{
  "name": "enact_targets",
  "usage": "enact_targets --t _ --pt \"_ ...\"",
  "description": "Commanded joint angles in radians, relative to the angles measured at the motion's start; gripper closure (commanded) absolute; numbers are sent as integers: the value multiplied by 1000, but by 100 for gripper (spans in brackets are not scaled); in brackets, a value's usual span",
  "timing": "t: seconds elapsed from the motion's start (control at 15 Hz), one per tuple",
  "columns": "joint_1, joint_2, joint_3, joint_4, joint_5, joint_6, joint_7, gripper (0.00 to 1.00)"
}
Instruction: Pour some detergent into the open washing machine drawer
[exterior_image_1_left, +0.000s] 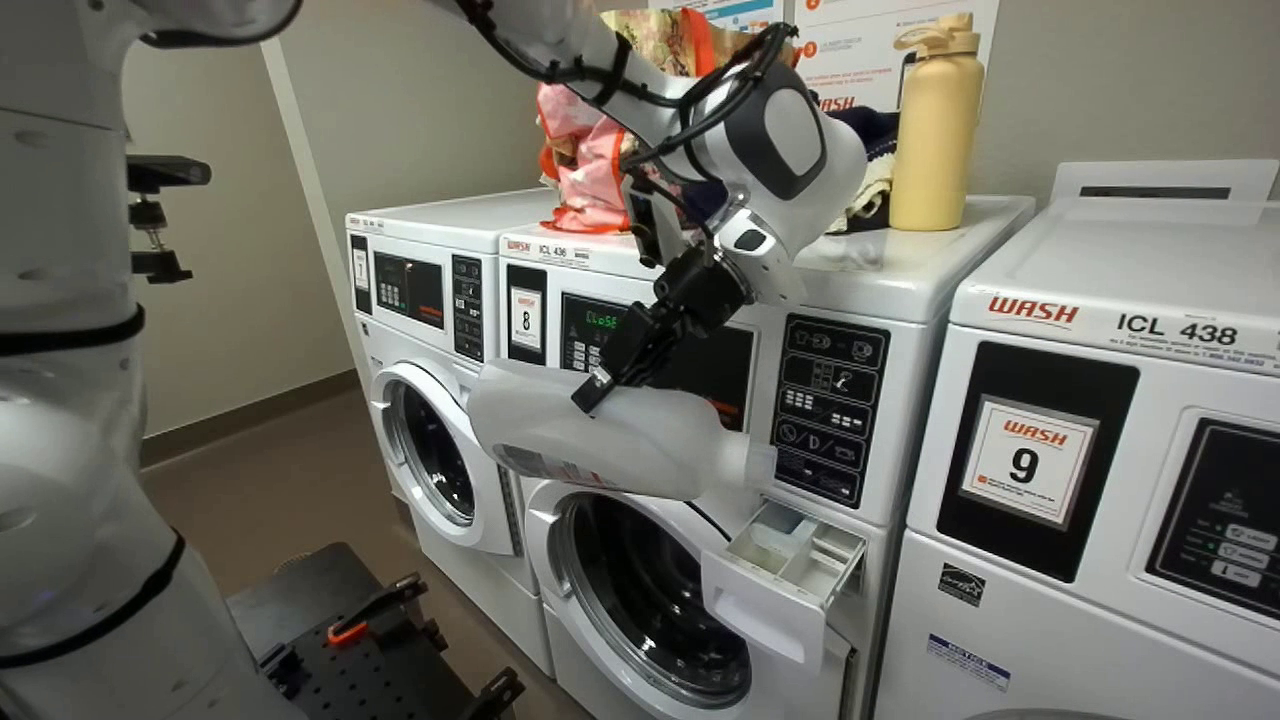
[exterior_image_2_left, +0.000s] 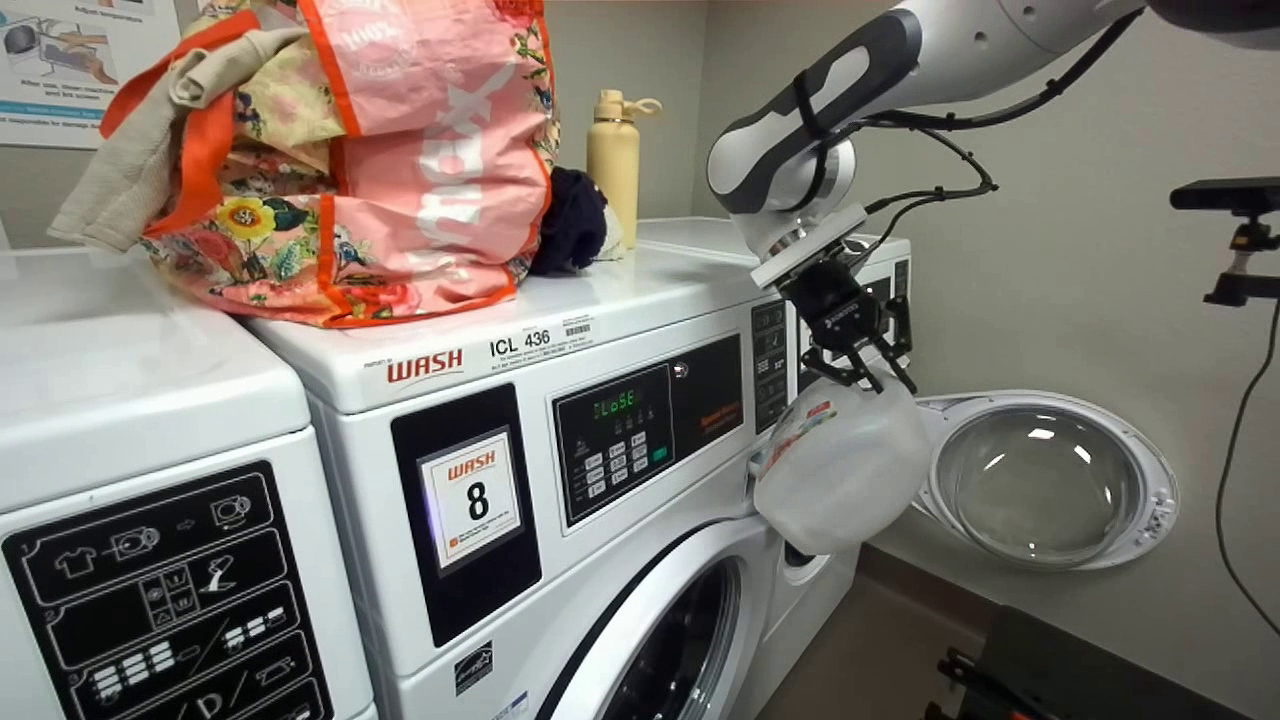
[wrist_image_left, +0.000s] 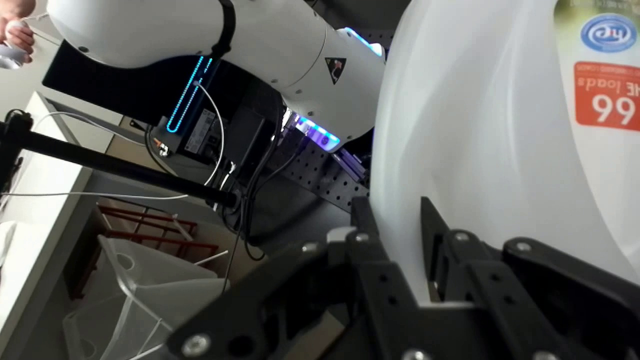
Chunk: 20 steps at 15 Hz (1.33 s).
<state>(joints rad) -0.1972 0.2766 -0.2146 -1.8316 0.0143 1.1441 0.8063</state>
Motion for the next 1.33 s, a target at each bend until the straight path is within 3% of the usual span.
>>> enact_targets --t 0.0,0.67,1.27 --pt "-26 27 -23 83 60 -93 -86 94" --pt "-76 98 -65 167 135 -183 -226 94" --pt "-88 138 -88 193 167 -214 -242 94"
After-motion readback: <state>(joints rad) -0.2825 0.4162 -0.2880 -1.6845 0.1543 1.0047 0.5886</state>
